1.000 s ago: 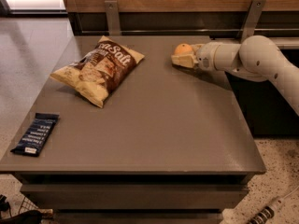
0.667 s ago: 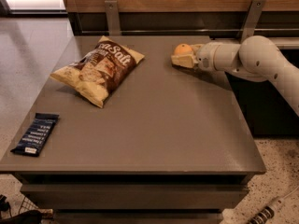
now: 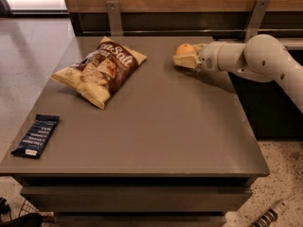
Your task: Move orange near rxbar blueberry
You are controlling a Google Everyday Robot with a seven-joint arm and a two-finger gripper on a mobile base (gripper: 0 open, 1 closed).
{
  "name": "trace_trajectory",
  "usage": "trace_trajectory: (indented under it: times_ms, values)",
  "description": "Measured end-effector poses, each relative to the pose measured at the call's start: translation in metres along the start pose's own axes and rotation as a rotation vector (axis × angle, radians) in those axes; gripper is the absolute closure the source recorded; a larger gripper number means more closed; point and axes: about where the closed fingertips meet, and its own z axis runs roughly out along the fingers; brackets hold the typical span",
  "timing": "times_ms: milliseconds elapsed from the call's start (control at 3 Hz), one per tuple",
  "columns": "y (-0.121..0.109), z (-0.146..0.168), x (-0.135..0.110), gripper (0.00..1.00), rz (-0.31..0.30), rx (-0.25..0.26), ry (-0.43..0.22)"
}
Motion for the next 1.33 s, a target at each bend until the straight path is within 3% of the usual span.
trace_trajectory:
  times_ms: [667, 1333]
  values:
    - [0.064, -0.062, -0.041, 1.0, -0.157, 0.0, 0.036]
    - [0.174, -0.08, -0.042, 1.0, -0.221, -0.06, 0.046]
